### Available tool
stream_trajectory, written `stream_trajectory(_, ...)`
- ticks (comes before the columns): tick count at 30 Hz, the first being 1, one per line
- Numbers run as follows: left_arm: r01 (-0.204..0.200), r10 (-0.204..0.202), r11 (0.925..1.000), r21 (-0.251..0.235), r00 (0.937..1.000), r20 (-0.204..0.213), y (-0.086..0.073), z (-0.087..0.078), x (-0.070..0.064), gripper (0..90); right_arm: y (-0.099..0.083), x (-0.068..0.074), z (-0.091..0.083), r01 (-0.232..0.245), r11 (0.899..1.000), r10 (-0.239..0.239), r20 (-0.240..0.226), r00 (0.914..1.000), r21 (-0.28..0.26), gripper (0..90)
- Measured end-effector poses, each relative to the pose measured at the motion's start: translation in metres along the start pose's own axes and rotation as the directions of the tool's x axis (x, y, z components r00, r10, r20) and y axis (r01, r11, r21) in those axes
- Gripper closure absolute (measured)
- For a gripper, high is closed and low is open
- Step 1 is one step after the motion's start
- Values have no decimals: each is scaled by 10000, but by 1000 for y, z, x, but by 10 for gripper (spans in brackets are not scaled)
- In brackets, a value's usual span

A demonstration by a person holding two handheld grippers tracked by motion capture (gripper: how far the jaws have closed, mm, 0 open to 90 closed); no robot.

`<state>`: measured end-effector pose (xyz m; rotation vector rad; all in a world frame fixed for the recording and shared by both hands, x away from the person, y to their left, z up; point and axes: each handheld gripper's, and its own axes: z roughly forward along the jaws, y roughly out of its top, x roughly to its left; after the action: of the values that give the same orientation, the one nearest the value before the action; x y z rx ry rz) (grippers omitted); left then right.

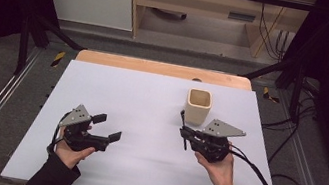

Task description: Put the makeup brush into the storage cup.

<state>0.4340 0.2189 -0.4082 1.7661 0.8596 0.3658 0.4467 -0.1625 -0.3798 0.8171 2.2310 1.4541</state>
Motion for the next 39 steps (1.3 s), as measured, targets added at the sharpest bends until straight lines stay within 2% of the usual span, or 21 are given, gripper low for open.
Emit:
stream_trajectory(6, -72, 75, 9998, 180, 9998, -189, -5, -6, 5, 108, 4, -5, -8, -104, 9998, 107, 220, 9997, -162, 839)
stream_trajectory(12, -236, 253, 9989, 394, 9988, -428, -8, -9, 9, 83, 9, -10, -15, -416, 9980, 437, 457, 9980, -467, 838)
stream_trajectory(19, -243, 266, 9985, 483, 9985, -477, -12, -12, 14, 78, 14, -17, -21, -783, 9932, 856, 844, 9927, -863, 838)
stream_trajectory(27, -293, 330, 9983, 514, 9968, -722, -12, -16, 18, 63, 19, -26, -24, -962, 9882, 1100, 1154, 9872, -1192, 838)
stream_trajectory(39, -339, 400, 9976, 600, 9938, -1035, -14, -19, 26, 58, 23, -37, -23, -1183, 9828, 1394, 1493, 9789, -1418, 838)
